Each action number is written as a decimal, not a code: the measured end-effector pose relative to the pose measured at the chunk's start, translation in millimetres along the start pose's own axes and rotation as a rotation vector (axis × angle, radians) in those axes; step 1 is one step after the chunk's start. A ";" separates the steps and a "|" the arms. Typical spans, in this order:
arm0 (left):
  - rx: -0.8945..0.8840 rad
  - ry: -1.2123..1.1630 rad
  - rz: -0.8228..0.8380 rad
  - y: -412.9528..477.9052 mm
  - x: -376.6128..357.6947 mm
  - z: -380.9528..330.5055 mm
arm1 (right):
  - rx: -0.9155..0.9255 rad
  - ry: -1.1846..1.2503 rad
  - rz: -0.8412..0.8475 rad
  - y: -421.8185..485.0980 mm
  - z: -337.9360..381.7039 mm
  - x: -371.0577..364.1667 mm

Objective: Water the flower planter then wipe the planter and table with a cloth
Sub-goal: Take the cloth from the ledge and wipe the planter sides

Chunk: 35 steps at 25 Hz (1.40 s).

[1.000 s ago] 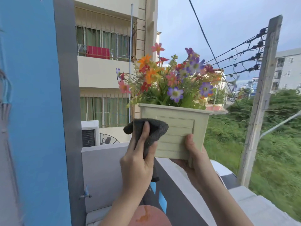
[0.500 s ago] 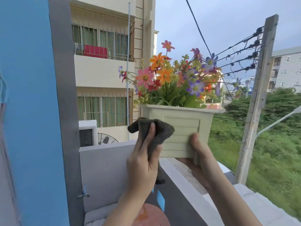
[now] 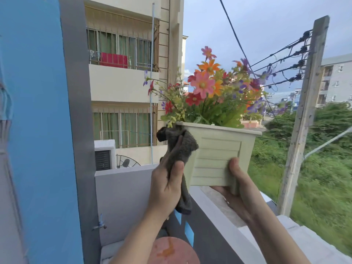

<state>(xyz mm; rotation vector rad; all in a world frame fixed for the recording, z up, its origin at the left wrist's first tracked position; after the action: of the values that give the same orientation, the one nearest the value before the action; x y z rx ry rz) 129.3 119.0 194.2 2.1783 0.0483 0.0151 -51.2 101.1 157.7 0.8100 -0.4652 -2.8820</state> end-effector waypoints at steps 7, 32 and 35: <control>0.088 -0.019 -0.004 1.9 -2.2 -1.6 | -0.039 0.042 0.012 -4.8 -5.9 1.7; 0.299 -0.120 -0.144 9.1 5.4 13.5 | -0.097 -0.076 0.044 -2.4 -18.5 12.9; 0.238 -0.102 -0.079 -2.0 -4.6 -3.1 | -0.094 -0.056 0.054 -1.1 -17.7 10.2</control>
<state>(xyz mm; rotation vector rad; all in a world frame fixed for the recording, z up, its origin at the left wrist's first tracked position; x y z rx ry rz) 124.6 122.5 194.4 2.4096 0.0818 -0.1538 -50.6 95.6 138.0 0.6932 -0.3484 -2.8586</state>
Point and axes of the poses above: each hand's wrist, its own y-axis towards the middle knuckle, its own x-axis out of the back of the hand, z = x × y, the point moved 7 cm from there along y, towards the middle knuckle, and after that the axes turned 3 degrees about z, right-handed, at the moved point
